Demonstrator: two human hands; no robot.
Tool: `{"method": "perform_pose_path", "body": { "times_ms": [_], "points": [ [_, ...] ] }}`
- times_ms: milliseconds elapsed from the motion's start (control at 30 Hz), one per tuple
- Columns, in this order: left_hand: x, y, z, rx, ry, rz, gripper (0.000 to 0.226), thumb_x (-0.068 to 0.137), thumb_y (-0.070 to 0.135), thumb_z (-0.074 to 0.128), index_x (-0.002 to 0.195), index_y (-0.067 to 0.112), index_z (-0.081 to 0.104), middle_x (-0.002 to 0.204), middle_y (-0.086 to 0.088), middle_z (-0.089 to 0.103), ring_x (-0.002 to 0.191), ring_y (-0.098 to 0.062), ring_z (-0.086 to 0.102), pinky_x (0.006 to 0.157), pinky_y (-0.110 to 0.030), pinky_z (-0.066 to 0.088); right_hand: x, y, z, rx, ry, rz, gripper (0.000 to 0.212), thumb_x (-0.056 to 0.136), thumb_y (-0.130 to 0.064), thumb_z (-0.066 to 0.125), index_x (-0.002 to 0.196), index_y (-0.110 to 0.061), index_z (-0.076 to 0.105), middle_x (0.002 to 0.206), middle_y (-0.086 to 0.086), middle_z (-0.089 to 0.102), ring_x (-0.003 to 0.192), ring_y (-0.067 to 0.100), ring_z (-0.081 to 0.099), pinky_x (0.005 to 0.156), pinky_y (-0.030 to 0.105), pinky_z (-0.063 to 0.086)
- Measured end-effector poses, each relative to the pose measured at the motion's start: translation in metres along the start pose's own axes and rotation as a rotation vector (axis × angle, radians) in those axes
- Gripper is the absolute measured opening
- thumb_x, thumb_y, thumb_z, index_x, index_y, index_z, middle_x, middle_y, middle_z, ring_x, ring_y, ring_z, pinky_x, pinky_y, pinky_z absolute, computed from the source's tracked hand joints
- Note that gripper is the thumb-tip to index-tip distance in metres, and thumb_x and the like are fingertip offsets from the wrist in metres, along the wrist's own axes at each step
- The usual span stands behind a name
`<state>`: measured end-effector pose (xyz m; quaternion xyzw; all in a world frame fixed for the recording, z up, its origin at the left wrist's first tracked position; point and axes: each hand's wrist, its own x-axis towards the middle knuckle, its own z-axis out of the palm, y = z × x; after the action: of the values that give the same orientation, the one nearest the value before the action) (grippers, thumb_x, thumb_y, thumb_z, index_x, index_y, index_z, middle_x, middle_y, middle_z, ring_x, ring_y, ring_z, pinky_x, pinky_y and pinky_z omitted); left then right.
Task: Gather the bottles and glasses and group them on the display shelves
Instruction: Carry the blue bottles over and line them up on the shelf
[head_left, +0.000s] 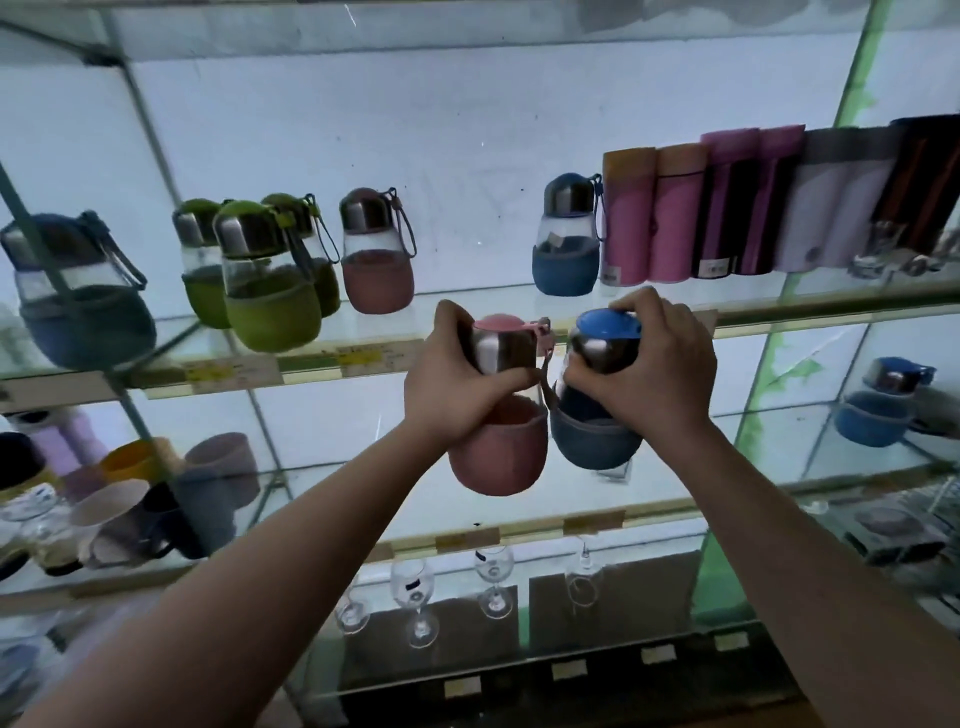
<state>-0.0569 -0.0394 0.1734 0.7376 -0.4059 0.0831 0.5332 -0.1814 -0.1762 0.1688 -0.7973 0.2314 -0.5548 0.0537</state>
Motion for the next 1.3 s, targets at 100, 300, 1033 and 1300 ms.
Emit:
{"method": "perform_pose_path", "body": {
  "times_ms": [100, 300, 1033, 1300],
  "points": [
    [0.018, 0.011, -0.017, -0.080, 0.050, 0.002, 0.073, 0.038, 0.060, 0.068, 0.089, 0.016, 0.038, 0.071, 0.009, 0.048, 0.064, -0.009, 0.049, 0.065, -0.036, 0.046, 0.017, -0.014, -0.006, 0.048, 0.040, -0.006, 0.054, 0.057, -0.057, 0.061, 0.092, -0.015, 0.056, 0.081, 0.002, 0.062, 0.078, 0.026, 0.055, 0.069, 0.030, 0.036],
    [0.061, 0.035, -0.042, -0.118, 0.124, 0.012, 0.071, 0.040, 0.056, 0.072, 0.090, 0.018, 0.039, 0.080, 0.001, 0.058, 0.076, -0.023, 0.060, 0.073, -0.049, 0.053, 0.058, -0.038, -0.014, 0.160, 0.104, 0.034, 0.050, 0.057, -0.052, 0.070, 0.094, -0.021, 0.056, 0.086, 0.000, 0.064, 0.083, 0.024, 0.058, 0.065, 0.033, 0.043],
    [0.158, 0.015, -0.004, 0.327, 0.224, 0.052, 0.064, 0.071, 0.054, 0.069, 0.124, 0.036, 0.040, 0.108, -0.005, 0.055, 0.105, -0.026, 0.052, 0.070, -0.031, 0.039, 0.145, -0.007, 0.035, 0.232, -0.015, 0.031, 0.047, 0.061, -0.047, 0.072, 0.098, -0.024, 0.052, 0.084, -0.006, 0.056, 0.084, 0.023, 0.056, 0.067, 0.037, 0.046],
    [0.183, -0.004, 0.009, 0.464, 0.253, -0.006, 0.060, 0.076, 0.048, 0.068, 0.126, 0.029, 0.041, 0.123, -0.008, 0.044, 0.107, -0.030, 0.053, 0.069, -0.032, 0.040, 0.161, 0.001, 0.067, 0.348, -0.182, 0.084, 0.048, 0.061, -0.044, 0.073, 0.104, -0.030, 0.055, 0.092, 0.002, 0.063, 0.087, 0.022, 0.058, 0.073, 0.040, 0.052]
  ]
}}
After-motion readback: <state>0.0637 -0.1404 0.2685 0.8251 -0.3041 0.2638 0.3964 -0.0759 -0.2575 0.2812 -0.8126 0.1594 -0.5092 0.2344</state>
